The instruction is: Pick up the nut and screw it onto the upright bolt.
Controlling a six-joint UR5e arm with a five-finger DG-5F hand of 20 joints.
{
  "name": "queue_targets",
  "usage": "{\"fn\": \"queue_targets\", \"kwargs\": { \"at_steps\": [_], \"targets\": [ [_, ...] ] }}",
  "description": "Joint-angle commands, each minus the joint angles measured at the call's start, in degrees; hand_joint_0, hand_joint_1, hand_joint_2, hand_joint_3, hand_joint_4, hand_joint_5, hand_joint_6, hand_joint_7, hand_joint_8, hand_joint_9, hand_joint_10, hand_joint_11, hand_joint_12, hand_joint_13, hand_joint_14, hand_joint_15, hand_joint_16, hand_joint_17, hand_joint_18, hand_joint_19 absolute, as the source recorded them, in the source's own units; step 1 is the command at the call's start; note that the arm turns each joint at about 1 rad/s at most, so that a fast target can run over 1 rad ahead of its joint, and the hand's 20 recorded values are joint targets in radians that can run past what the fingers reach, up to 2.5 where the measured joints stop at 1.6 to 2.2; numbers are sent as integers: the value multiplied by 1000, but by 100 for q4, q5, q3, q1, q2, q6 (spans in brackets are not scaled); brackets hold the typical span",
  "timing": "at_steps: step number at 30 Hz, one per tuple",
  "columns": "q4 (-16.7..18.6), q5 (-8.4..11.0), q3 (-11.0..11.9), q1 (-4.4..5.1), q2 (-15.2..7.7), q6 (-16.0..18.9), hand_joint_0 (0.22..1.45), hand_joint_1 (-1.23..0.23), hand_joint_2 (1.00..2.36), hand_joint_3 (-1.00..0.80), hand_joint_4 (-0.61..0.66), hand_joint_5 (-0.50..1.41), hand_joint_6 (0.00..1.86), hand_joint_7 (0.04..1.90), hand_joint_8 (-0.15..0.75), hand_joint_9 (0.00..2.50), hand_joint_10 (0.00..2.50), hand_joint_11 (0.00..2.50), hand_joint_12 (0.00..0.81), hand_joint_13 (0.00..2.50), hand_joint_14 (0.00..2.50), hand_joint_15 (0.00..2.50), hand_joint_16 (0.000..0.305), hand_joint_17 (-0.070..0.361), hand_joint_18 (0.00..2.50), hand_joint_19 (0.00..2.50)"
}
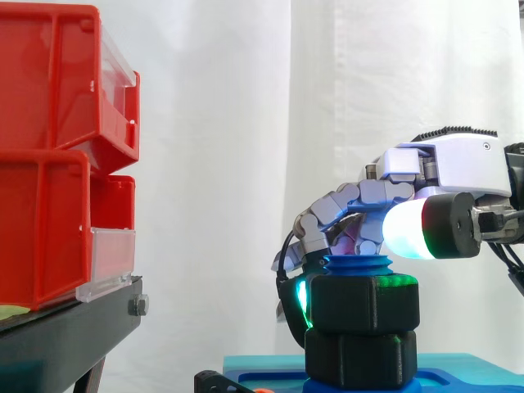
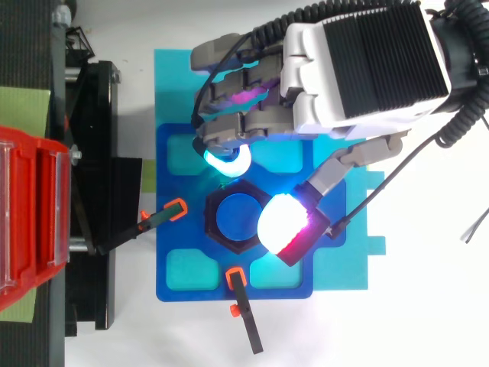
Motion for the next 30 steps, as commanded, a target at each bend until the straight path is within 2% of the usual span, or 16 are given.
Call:
{"fn": "queue_targets", "kwargs": {
  "at_steps": [1, 3, 5, 7, 9, 14, 17, 22, 26, 30],
  "targets": [
    [24, -47, 0, -23, 2, 5, 503, -268, 1000, -500, 118, 33, 620, 1166, 262, 1211, 0, 2, 198, 764, 0, 0, 17, 38, 454, 0],
    [32, -83, 0, -40, 2, 5, 503, -267, 1000, -500, 129, 32, 590, 1221, 266, 1205, 0, 7, 201, 754, 0, 0, 18, 40, 439, 0],
    [50, -118, 0, -49, 2, -4, 499, -260, 1000, -500, 139, 29, 500, 1372, 264, 1177, 0, 0, 209, 729, 0, 0, 18, 41, 406, 0],
    [68, -144, 9, -67, 2, 5, 492, -247, 1000, -500, 136, -15, 504, 1217, 263, 1106, 0, 0, 222, 678, 0, 0, 20, 46, 363, 0],
    [76, -170, 44, -84, 2, 5, 484, -237, 1000, -500, 210, -56, 505, 1082, 258, 1032, 0, 0, 242, 633, 0, 0, 23, 53, 314, 0],
    [32, -337, 263, -128, 2, -4, 472, -217, 1000, -500, 244, -111, 503, 874, 244, 902, 0, 0, 271, 539, 0, 0, 30, 67, 230, 0],
    [-47, -540, 430, -190, 2, -56, 465, -202, 1000, -500, 220, -133, 503, 792, 228, 784, 0, 0, 282, 461, 0, 0, 35, 79, 162, 0],
    [-56, -557, 457, -198, 2, -118, 460, -182, 1000, -500, 206, -147, 502, 723, 221, 671, 0, 0, 291, 371, 0, 0, 38, 87, 100, 0],
    [-82, -531, 439, -119, -7, -197, 458, -158, 1000, -500, 199, -151, 502, 698, 216, 625, 0, 0, 296, 345, 0, 0, 40, 90, 27, 0],
    [15, -267, 202, 21, -7, -215, 457, -139, 1000, -500, 196, -152, 502, 689, 218, 607, 0, 0, 299, 321, 0, 0, 41, 91, 14, 0]
  ]
}}
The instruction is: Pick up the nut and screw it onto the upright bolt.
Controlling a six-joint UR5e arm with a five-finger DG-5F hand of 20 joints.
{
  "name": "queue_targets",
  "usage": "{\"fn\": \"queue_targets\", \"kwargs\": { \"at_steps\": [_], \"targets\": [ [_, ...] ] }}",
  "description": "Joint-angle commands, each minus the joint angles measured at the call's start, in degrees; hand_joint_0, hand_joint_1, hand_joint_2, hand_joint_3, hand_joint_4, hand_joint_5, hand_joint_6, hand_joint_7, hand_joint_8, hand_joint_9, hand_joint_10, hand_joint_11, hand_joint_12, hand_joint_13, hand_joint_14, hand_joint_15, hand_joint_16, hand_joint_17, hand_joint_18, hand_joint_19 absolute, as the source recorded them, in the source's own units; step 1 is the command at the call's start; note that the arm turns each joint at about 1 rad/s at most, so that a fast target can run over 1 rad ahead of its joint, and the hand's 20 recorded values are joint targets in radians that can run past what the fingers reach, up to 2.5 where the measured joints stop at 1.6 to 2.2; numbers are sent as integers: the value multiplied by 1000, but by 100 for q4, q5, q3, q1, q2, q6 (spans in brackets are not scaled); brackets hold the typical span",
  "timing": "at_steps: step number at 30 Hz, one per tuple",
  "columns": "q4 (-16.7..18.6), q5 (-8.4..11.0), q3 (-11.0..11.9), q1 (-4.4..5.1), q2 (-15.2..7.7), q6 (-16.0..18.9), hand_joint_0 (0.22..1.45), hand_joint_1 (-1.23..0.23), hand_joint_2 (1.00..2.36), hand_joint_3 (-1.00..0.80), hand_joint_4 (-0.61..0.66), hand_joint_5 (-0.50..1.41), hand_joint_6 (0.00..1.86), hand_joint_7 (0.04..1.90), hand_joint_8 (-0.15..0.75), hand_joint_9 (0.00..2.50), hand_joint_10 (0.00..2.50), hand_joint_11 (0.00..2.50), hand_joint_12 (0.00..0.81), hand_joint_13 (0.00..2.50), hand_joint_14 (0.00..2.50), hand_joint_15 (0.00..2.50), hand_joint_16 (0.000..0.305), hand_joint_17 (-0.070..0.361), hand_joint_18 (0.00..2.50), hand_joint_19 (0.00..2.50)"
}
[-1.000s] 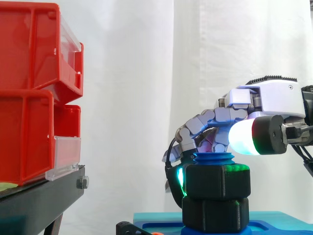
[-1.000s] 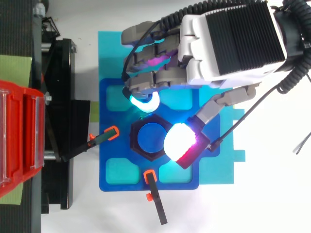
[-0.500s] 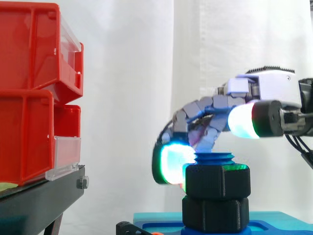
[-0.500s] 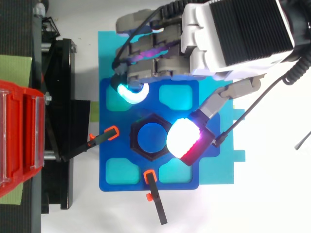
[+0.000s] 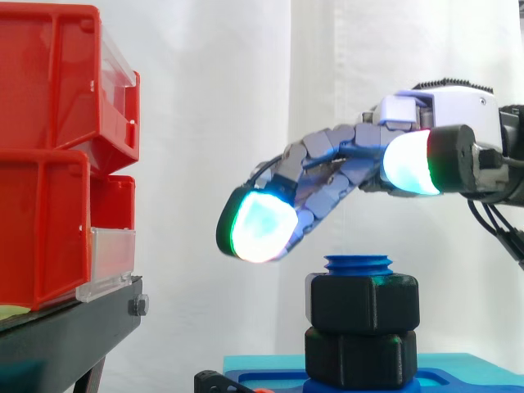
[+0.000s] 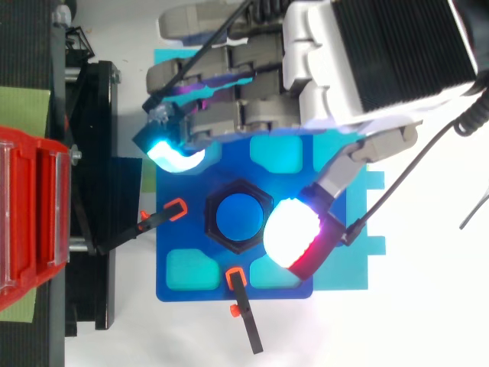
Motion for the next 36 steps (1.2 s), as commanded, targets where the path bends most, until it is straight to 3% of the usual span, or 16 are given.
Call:
{"fn": "queue_targets", "kwargs": {
  "at_steps": [1, 6, 13, 20, 36],
  "targets": [
    [100, 194, -154, 102, -1, -11, 457, -135, 1000, -500, 194, -152, 502, 688, 217, 607, 0, 0, 299, 320, 0, 0, 41, 91, 13, 0],
    [426, 343, -321, 234, -1, 15, 457, -116, 1000, -500, 201, -146, 502, 711, 222, 597, 0, 0, 302, 315, 0, 0, 41, 92, 1, 0],
    [390, 457, -321, 383, -10, 15, 458, -107, 1000, -500, 217, -120, 503, 791, 230, 605, 0, 0, 304, 317, 0, 0, 41, 92, 6, 0],
    [285, 475, -330, 436, -10, 15, 461, -103, 1000, -500, 227, -106, 504, 891, 239, 622, 0, 0, 307, 343, 0, 0, 42, 94, 27, 0],
    [144, 492, -330, 401, -10, 7, 468, -112, 1000, -500, 183, -81, 505, 1081, 254, 676, 0, 0, 302, 407, 0, 0, 41, 91, 92, 0]
  ]
}}
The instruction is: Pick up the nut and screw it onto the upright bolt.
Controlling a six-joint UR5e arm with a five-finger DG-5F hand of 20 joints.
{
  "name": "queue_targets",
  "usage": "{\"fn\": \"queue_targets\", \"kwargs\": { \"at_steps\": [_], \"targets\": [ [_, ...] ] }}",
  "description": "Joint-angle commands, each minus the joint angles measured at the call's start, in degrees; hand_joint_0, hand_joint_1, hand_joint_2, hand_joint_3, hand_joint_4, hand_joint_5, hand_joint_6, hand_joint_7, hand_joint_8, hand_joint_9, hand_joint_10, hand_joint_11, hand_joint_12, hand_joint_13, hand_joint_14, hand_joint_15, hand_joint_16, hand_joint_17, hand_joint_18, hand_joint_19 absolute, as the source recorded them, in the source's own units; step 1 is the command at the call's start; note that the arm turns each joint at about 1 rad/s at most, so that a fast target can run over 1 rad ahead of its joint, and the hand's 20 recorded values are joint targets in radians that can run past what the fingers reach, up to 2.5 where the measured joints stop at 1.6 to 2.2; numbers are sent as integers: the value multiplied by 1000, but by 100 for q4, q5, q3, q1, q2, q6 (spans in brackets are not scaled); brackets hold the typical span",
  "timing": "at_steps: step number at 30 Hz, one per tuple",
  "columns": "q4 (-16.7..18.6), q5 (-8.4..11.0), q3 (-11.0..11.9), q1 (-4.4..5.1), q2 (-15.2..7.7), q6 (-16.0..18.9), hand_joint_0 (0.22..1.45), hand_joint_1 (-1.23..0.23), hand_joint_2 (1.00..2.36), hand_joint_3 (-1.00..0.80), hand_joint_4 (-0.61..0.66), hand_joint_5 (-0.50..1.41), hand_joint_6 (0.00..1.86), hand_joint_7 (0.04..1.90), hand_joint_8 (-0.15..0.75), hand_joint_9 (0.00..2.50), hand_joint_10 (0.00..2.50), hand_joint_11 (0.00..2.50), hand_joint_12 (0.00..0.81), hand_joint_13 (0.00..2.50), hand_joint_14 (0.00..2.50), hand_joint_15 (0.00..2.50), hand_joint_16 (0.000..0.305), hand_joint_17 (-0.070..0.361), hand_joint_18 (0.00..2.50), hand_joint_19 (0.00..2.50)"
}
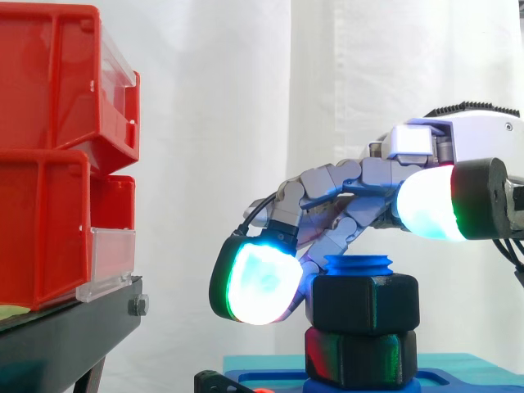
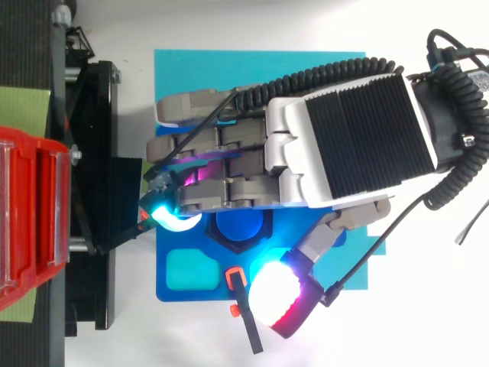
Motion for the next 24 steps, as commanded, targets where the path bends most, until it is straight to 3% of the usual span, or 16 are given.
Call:
{"fn": "queue_targets", "kwargs": {
  "at_steps": [1, 10, 16, 24],
  "targets": [
    [-51, -17, -1, -48, 2, -6, 468, -113, 1000, -500, 180, -80, 505, 1105, 256, 678, 0, 0, 301, 407, 0, 0, 40, 90, 98, 0],
    [-122, -70, -1, -171, 2, 3, 486, -151, 1000, -500, 100, -62, 504, 1291, 268, 793, 0, 0, 278, 509, 0, 0, 34, 78, 194, 0],
    [-122, -202, 8, -285, 2, -6, 495, -169, 1000, -500, 105, -43, 502, 1446, 271, 869, 0, 0, 260, 565, 0, 0, 32, 73, 230, 0],
    [-104, -281, -1, -356, 2, -6, 500, -184, 1000, -500, 123, -21, 509, 1531, 275, 941, 0, 2, 248, 598, 0, 0, 30, 67, 268, 0]
  ]
}}
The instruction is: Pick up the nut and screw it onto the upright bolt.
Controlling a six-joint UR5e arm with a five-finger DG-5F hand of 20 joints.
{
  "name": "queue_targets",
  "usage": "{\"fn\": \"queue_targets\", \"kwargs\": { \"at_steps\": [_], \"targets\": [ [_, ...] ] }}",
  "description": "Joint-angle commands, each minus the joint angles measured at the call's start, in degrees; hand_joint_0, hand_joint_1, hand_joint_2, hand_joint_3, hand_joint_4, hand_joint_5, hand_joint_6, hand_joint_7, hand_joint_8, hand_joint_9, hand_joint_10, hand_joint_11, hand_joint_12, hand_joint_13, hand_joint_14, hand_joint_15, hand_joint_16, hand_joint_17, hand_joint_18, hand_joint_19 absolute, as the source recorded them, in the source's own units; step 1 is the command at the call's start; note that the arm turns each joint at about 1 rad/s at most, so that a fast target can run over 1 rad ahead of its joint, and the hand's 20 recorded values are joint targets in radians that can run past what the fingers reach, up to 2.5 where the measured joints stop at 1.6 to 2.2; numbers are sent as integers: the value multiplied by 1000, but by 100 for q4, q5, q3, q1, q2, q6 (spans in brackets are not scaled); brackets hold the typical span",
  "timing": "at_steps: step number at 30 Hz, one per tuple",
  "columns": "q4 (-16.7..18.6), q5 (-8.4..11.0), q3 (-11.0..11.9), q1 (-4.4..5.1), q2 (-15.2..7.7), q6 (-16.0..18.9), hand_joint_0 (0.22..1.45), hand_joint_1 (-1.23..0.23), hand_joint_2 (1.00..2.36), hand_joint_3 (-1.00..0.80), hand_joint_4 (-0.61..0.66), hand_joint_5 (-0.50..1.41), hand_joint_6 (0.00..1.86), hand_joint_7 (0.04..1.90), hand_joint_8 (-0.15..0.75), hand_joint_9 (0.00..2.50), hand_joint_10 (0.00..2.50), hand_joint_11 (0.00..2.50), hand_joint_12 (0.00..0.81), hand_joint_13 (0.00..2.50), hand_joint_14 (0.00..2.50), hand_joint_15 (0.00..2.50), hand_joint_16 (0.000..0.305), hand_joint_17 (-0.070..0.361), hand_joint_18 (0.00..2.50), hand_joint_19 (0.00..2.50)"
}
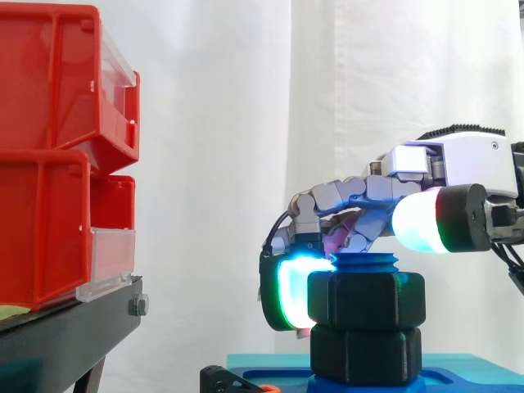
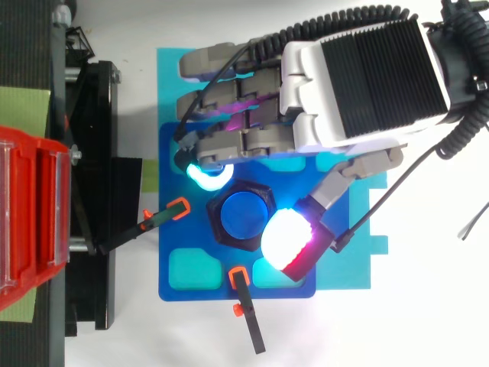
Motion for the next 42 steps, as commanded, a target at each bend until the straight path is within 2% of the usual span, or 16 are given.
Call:
{"fn": "queue_targets", "kwargs": {
  "at_steps": [1, 11, 16, 19, 22, 24, 28, 30, 37, 42],
  "targets": [
    [7, -41, -1, -28, 0, -3, 501, -185, 1000, -500, 126, -21, 515, 1517, 274, 951, 0, 10, 248, 604, 0, 0, 30, 67, 269, 0],
    [-11, -41, -1, -54, 0, -3, 508, -200, 1000, -500, 130, -11, 573, 1391, 273, 1002, 0, 17, 240, 639, 0, 0, 27, 61, 304, 0],
    [-11, -49, -1, -63, 0, -20, 511, -206, 1000, -500, 127, -6, 624, 1273, 270, 1047, 1, 16, 227, 669, 0, 0, 25, 57, 329, 0],
    [-11, -67, -1, -71, 0, -20, 511, -207, 1000, -500, 134, -6, 617, 1292, 276, 1062, 0, 20, 226, 672, 0, 0, 25, 55, 334, 0],
    [-11, -85, -1, -80, 0, -12, 505, -199, 1000, -500, 126, -12, 501, 1462, 273, 1024, 0, 13, 236, 649, 0, 0, 26, 58, 313, 0],
    [-11, -93, 8, -89, 0, -20, 497, -191, 1000, -500, 123, -44, 504, 1308, 263, 972, 0, 0, 246, 624, 0, 0, 28, 64, 285, 0],
    [16, -155, 8, -115, 9, -12, 484, -176, 1000, -500, 224, -94, 504, 1034, 251, 865, 0, 0, 265, 569, 0, 0, 32, 73, 236, 0],
    [-11, -208, 104, -133, 9, -12, 478, -169, 1000, -500, 234, -116, 504, 914, 245, 819, 0, 0, 274, 538, 0, 0, 34, 77, 203, 0],
    [-55, -331, 245, -177, 9, -3, 467, -154, 1000, -500, 193, -154, 502, 735, 225, 686, 0, 0, 287, 439, 0, 0, 39, 87, 120, 0],
    [-63, -296, 245, -107, 0, -20, 461, -133, 1000, -500, 177, -168, 502, 672, 214, 619, 0, 0, 290, 373, 0, 0, 42, 94, 71, 0]
  ]
}}
